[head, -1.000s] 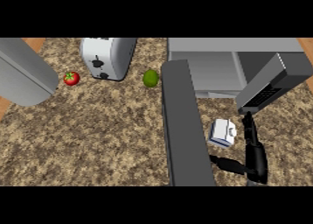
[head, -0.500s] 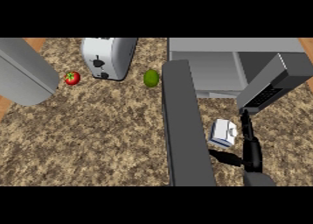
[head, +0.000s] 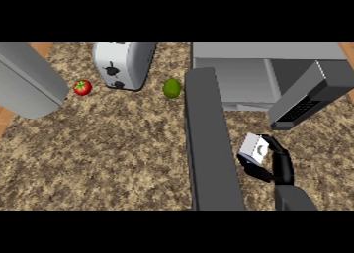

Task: Pick up the milk, place it into the microwave and close the microwave

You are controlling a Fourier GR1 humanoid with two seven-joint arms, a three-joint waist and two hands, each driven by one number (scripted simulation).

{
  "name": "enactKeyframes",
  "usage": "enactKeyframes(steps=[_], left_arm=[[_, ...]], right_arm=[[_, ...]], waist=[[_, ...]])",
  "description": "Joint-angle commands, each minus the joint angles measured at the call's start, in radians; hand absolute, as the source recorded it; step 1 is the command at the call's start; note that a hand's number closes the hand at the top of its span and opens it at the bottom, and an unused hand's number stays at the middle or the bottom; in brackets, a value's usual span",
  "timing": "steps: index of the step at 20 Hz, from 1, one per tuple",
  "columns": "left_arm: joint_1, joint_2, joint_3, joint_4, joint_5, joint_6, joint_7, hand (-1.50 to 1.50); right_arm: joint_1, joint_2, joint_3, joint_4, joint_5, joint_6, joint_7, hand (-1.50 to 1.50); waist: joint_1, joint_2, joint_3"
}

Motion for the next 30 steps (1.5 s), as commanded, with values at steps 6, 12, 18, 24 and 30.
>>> enactKeyframes(steps=[6,12,18,24,30], left_arm=[[0.021,-0.020,0.007,0.027,-0.007,-0.048,-0.051,-1.50],[-0.033,0.006,0.021,0.012,0.013,-0.003,0.002,-1.50],[0.025,-0.019,0.021,0.006,0.019,-0.044,-0.015,-1.50],[-0.010,-0.020,0.062,0.086,-0.003,-0.058,-0.045,-1.50],[0.002,-0.012,0.066,0.041,0.017,-0.045,0.006,-1.50]], right_arm=[[-0.053,0.039,-0.011,0.036,0.003,0.013,-0.144,1.50],[-0.084,-0.155,0.002,0.064,0.015,0.255,-0.142,1.50],[-0.098,-0.106,0.034,0.031,0.005,0.369,-0.114,1.50],[-0.076,-0.060,0.082,-0.208,0.003,0.294,0.041,1.50],[-0.115,0.030,0.114,-0.337,0.029,0.152,0.223,1.50]], waist=[[0.000,0.000,0.001],[-0.001,0.003,0.002],[-0.003,-0.002,0.001],[-0.019,-0.005,-0.001],[-0.013,-0.004,0.000]])
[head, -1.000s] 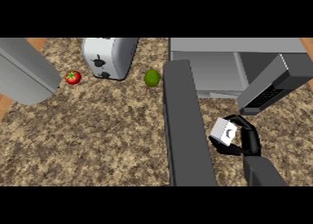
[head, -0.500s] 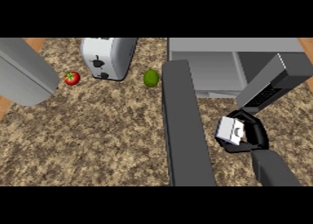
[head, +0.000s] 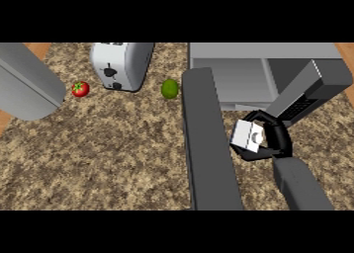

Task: Pick up the milk, place it into the microwave and close the microwave

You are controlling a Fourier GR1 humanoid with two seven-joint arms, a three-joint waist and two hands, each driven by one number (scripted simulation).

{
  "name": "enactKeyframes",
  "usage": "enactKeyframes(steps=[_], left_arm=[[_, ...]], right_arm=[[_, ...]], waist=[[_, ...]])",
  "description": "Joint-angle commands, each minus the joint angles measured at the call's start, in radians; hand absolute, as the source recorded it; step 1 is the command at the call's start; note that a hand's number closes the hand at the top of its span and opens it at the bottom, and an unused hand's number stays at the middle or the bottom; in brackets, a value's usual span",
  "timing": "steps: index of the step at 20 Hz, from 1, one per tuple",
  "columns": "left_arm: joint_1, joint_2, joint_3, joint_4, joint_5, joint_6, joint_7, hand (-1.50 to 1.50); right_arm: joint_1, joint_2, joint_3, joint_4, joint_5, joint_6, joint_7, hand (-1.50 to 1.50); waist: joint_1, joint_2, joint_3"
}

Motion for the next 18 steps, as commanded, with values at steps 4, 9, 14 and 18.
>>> enactKeyframes(steps=[4,9,14,18], left_arm=[[0.017,0.007,0.042,0.032,0.021,-0.043,-0.019,-1.50],[-0.059,0.067,0.077,0.130,0.038,-0.048,-0.029,-1.50],[-0.058,0.021,0.015,0.050,-0.016,0.006,0.032,-1.50],[-0.094,0.064,0.043,0.119,0.021,-0.038,-0.006,-1.50]], right_arm=[[-0.075,0.022,0.005,-0.121,0.011,-0.080,0.165,1.50],[-0.193,0.066,0.037,-0.078,0.102,-0.237,0.253,1.50],[-0.362,0.064,0.039,0.084,0.182,-0.335,0.336,1.50],[-0.480,0.024,-0.022,0.278,0.198,-0.390,0.303,1.50]], waist=[[0.006,0.002,0.000],[0.009,0.004,0.000],[0.018,0.007,0.001],[0.040,0.017,0.001]])
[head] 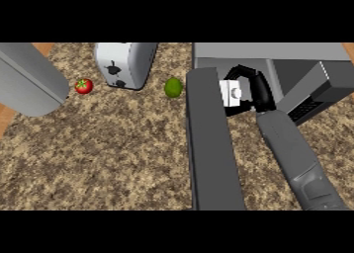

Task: Pick up the milk, place it into the microwave and close the microwave

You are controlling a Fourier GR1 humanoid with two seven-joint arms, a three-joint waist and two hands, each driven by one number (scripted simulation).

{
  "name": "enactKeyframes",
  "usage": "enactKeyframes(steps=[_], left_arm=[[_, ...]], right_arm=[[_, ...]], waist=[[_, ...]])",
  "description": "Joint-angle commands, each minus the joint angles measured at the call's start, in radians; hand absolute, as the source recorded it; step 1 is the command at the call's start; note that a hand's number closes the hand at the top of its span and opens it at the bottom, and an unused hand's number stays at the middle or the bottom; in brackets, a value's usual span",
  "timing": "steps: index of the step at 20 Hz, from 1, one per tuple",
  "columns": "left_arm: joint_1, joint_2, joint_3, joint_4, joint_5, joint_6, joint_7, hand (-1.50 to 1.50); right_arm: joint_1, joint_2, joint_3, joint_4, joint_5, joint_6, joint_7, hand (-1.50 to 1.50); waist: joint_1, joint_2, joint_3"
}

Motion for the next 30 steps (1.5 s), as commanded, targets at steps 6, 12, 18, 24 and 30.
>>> enactKeyframes(steps=[6,12,18,24,30], left_arm=[[-0.102,0.028,-0.025,0.059,-0.036,0.003,-0.006,-1.50],[-0.063,0.024,-0.008,0.043,0.006,-0.003,0.014,-1.50],[-0.083,0.026,-0.045,0.047,-0.018,-0.020,0.020,-1.50],[-0.132,0.023,-0.063,0.094,-0.061,-0.012,0.007,-1.50],[-0.134,0.039,-0.048,0.072,-0.075,-0.002,0.013,-1.50]], right_arm=[[-0.208,-0.001,-0.074,0.261,0.038,-0.209,0.003,1.50],[-0.261,-0.045,-0.094,0.315,0.053,-0.316,-0.010,1.50],[-0.278,-0.102,-0.067,0.357,0.110,-0.426,-0.046,1.50],[-0.265,-0.105,-0.033,0.422,0.162,-0.503,-0.041,1.50],[-0.235,-0.212,-0.024,0.529,0.195,-0.712,0.204,-1.50]], waist=[[0.048,0.027,0.002],[0.068,0.030,0.002],[0.094,0.047,0.003],[0.107,0.063,0.003],[0.121,0.071,-0.001]])
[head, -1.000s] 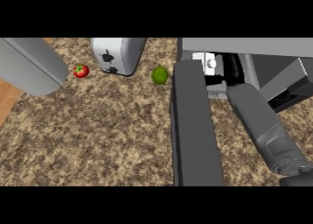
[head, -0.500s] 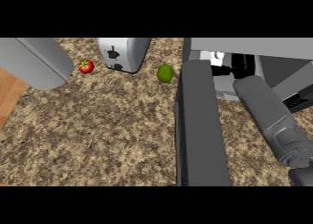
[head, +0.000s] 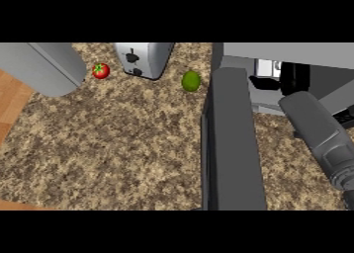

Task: Pick up the milk, place it into the microwave and close the microwave

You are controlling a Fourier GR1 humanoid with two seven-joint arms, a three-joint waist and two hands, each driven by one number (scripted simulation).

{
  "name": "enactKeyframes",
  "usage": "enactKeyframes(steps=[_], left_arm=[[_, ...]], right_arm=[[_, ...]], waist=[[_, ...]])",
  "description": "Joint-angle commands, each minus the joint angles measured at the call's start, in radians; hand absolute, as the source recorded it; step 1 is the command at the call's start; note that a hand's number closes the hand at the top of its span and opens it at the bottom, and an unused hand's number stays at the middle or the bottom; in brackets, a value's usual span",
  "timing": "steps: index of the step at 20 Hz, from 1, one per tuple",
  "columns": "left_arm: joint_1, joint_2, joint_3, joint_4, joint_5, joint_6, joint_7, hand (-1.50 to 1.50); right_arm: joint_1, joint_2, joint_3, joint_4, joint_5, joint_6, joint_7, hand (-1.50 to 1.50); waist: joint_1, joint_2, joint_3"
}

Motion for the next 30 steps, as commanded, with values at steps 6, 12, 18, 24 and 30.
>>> enactKeyframes(steps=[6,12,18,24,30], left_arm=[[-0.046,0.007,-0.018,0.027,-0.064,0.013,-0.006,-1.50],[-0.040,0.016,-0.064,0.025,-0.072,-0.037,-0.002,-1.50],[-0.042,0.014,-0.098,0.062,-0.087,-0.086,-0.029,-1.50],[-0.055,0.014,-0.146,0.093,-0.102,-0.125,-0.034,-1.50],[-0.084,-0.033,-0.212,0.095,-0.141,-0.124,-0.052,-1.50]], right_arm=[[-0.006,0.011,0.027,-0.017,0.031,0.018,-0.052,-1.50],[-0.049,0.033,0.012,-0.023,0.016,0.098,-0.069,-1.50],[-0.025,0.044,-0.040,-0.040,-0.040,0.229,-0.148,-1.50],[0.004,0.052,-0.114,-0.055,-0.121,0.397,-0.231,-1.50],[0.035,0.089,-0.183,-0.047,-0.194,0.522,-0.268,-1.50]], waist=[[0.001,0.002,0.006],[0.014,-0.002,0.005],[-0.008,-0.008,0.004],[-0.040,-0.023,0.003],[-0.061,-0.034,0.002]])
